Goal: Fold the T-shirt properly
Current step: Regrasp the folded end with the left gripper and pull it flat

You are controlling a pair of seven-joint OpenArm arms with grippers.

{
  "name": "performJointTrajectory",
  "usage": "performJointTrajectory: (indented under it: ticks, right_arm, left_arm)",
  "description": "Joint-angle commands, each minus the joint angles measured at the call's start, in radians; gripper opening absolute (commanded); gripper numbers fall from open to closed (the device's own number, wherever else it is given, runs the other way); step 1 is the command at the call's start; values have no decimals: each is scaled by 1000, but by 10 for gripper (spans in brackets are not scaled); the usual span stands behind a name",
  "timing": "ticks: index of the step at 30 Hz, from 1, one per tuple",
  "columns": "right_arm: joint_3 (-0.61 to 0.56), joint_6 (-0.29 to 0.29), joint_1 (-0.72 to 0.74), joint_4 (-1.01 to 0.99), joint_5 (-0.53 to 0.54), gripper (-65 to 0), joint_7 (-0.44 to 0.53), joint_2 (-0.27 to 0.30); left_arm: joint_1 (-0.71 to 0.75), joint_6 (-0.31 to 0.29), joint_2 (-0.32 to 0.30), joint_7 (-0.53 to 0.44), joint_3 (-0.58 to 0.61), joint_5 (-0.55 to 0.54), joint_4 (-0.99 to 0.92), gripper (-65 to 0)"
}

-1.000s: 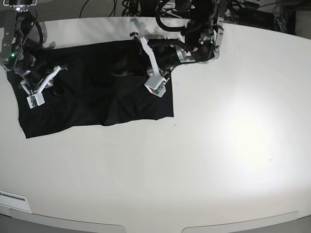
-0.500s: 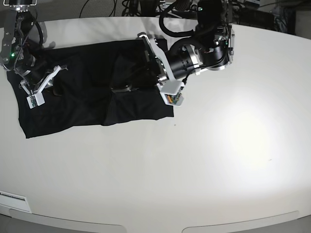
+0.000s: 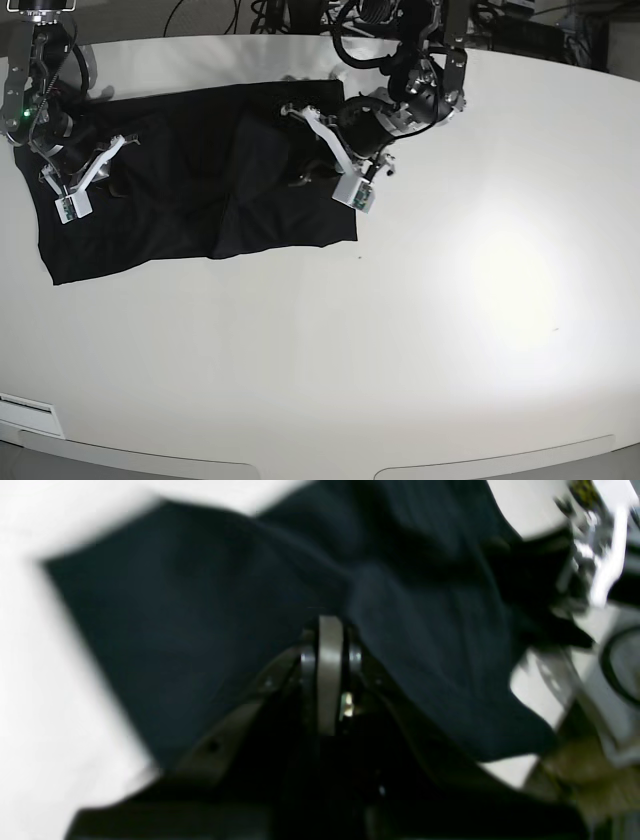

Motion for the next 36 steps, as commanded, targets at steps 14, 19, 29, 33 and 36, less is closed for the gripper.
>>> performJointTrajectory:
  ticks: [14,19,29,33,36]
  right_arm:
    - [-5,7,-9,-2,-26,-573,-69,9]
    - [-5,7,-9,-2,-26,-573,-68,9]
    - [0,43,-5,13,19,-573,-69,10]
    - [38,80,-5,129,108,-500,-68,10]
    - [109,76,-1,264,104,-354,-68,12]
  left_arm:
    - [-59,-103,12,-3,239,124,69,-650]
    - [-76,130,12,-56,239,330,62,-650]
    - [-160,200,11,-21,239,454,-274,-650]
    - [-166,211,-9,1,239,465,-306,-650]
    - [-166,211,-21,47,239,466,-290,-650]
